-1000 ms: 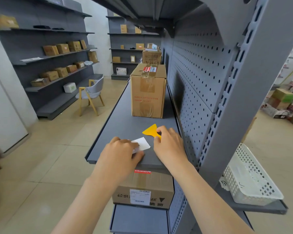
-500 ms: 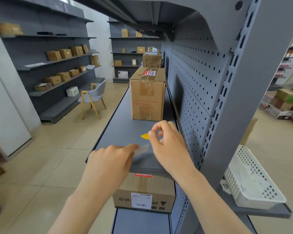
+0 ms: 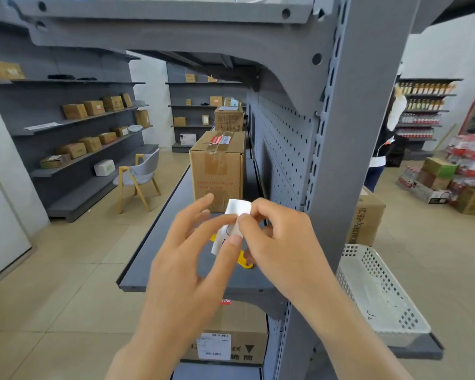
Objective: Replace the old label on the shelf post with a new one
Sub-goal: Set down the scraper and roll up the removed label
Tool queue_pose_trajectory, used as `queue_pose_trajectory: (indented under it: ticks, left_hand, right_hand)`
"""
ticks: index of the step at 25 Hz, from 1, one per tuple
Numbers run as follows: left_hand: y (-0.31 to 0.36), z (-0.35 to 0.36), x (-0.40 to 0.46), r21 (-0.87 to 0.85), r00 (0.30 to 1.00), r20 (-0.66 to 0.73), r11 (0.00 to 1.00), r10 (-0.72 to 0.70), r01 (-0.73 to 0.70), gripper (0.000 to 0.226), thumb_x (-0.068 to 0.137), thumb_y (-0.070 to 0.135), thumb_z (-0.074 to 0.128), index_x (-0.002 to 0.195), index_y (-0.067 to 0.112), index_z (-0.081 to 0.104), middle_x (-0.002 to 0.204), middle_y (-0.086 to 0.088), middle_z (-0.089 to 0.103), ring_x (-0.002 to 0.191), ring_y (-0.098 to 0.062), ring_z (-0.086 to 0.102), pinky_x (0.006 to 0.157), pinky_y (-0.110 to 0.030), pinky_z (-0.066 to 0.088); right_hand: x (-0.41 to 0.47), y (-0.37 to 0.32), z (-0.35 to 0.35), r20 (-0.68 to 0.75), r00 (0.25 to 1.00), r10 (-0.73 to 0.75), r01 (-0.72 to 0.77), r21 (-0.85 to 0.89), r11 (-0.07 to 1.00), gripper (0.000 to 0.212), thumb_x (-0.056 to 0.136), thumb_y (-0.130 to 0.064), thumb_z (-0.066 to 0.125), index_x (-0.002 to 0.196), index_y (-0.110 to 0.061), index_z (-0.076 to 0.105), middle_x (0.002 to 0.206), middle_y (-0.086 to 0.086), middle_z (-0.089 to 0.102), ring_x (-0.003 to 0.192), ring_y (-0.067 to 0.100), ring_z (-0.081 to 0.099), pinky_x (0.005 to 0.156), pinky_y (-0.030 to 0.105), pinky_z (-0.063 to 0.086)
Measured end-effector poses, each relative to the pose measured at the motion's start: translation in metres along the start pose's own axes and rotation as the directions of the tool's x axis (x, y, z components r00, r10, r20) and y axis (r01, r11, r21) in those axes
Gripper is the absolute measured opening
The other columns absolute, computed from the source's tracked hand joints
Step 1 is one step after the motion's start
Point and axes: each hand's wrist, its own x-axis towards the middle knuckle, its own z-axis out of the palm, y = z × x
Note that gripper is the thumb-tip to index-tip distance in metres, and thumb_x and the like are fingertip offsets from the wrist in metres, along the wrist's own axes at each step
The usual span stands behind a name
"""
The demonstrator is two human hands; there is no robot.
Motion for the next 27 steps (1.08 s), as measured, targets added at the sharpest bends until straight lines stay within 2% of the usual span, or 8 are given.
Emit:
queue_pose_trajectory:
  ticks: [2, 5, 9, 13, 17, 21, 24, 27]
  left_hand:
    - [0.011, -0.002, 0.007, -0.329, 0.979, 0.043, 0.923, -0.199, 0.202, 0.027, 0.090, 0.045, 0.063, 0.115, 0.055, 0.056, 0.118, 0.025, 0.066, 0.102, 0.013, 0.063, 0.073, -0.008, 0.052]
    - [0.022, -0.008, 0.019, -0.581, 0.919, 0.206, 0.714, -0.335, 0.390, 0.048, 0.089, 0.015, 0.070, 0.121, 0.047, 0.055, 0.074, 0.006, 0.078, 0.070, -0.006, 0.075, 0.058, -0.012, 0.053]
    - [0.033, -0.002, 0.027, -0.741, 0.920, 0.064, 0.599, -0.388, 0.304, 0.048, 0.091, 0.010, 0.069, 0.128, 0.036, 0.056, 0.080, 0.001, 0.079, 0.073, -0.007, 0.073, 0.062, -0.017, 0.057]
    - [0.038, 0.007, 0.029, -0.801, 0.898, 0.004, 0.536, -0.440, 0.266, 0.049, 0.094, 0.006, 0.065, 0.127, 0.039, 0.050, 0.082, 0.012, 0.078, 0.074, -0.007, 0.074, 0.067, -0.024, 0.061]
    - [0.039, 0.010, 0.020, -0.735, 0.912, 0.002, 0.618, -0.410, 0.279, 0.052, 0.092, 0.001, 0.066, 0.123, 0.041, 0.053, 0.105, 0.003, 0.070, 0.078, -0.002, 0.074, 0.077, -0.026, 0.061]
    - [0.036, 0.011, 0.012, -0.300, 0.979, -0.195, 0.954, -0.065, 0.004, 0.037, 0.086, 0.016, 0.075, 0.100, 0.049, 0.066, 0.124, 0.012, 0.053, 0.121, 0.003, 0.049, 0.098, -0.012, 0.042]
    - [0.036, 0.012, 0.009, -0.160, 0.977, -0.199, 0.982, 0.073, -0.106, 0.019, 0.087, 0.040, 0.065, 0.102, 0.051, 0.069, 0.113, 0.028, 0.067, 0.132, -0.007, 0.043, 0.101, -0.004, 0.028]
    - [0.035, 0.012, 0.008, -0.248, 0.985, -0.169, 0.965, 0.037, -0.079, 0.019, 0.088, 0.048, 0.061, 0.103, 0.054, 0.070, 0.109, 0.040, 0.068, 0.135, -0.005, 0.046, 0.101, -0.006, 0.033]
  right_hand:
    - [-0.005, -0.004, -0.008, 0.046, 0.999, -0.007, 0.009, -0.027, 1.000, 0.034, 0.098, -0.026, 0.053, 0.065, -0.034, 0.046, 0.064, -0.013, 0.059, 0.067, 0.009, 0.069, 0.047, 0.015, 0.049]
    - [-0.008, -0.006, -0.019, 0.067, 0.997, -0.035, 0.036, -0.020, 0.999, 0.032, 0.101, -0.031, 0.052, 0.069, -0.035, 0.052, 0.069, -0.013, 0.065, 0.061, 0.004, 0.067, 0.046, 0.013, 0.046]
    - [-0.009, -0.007, -0.029, 0.159, 0.986, 0.050, -0.096, 0.302, 0.948, 0.036, 0.090, -0.056, 0.053, 0.100, -0.027, 0.072, 0.079, -0.010, 0.074, 0.049, 0.010, 0.065, 0.051, 0.021, 0.052]
    - [-0.008, -0.001, -0.031, 0.025, 0.999, 0.029, -0.034, 0.251, 0.967, 0.017, 0.091, -0.034, 0.067, 0.093, -0.021, 0.078, 0.075, -0.003, 0.078, 0.044, 0.011, 0.066, 0.049, 0.019, 0.052]
    - [-0.009, 0.001, -0.034, -0.048, 0.998, 0.045, -0.029, 0.304, 0.952, 0.015, 0.095, -0.025, 0.065, 0.087, -0.020, 0.077, 0.063, 0.008, 0.075, 0.040, 0.019, 0.064, 0.047, 0.018, 0.051]
    - [-0.009, -0.001, -0.036, -0.058, 0.998, 0.024, -0.006, 0.305, 0.952, 0.016, 0.095, -0.021, 0.066, 0.084, -0.020, 0.078, 0.053, 0.006, 0.071, 0.038, 0.013, 0.062, 0.047, 0.017, 0.052]
    - [-0.009, 0.000, -0.038, -0.045, 0.999, 0.011, 0.006, 0.367, 0.930, 0.015, 0.094, -0.017, 0.067, 0.087, -0.017, 0.080, 0.058, 0.002, 0.074, 0.042, 0.017, 0.064, 0.048, 0.021, 0.053]
    - [-0.011, 0.000, -0.041, -0.012, 1.000, 0.005, 0.000, 0.414, 0.910, 0.017, 0.092, -0.016, 0.068, 0.086, -0.016, 0.083, 0.060, 0.005, 0.075, 0.045, 0.021, 0.065, 0.050, 0.023, 0.055]
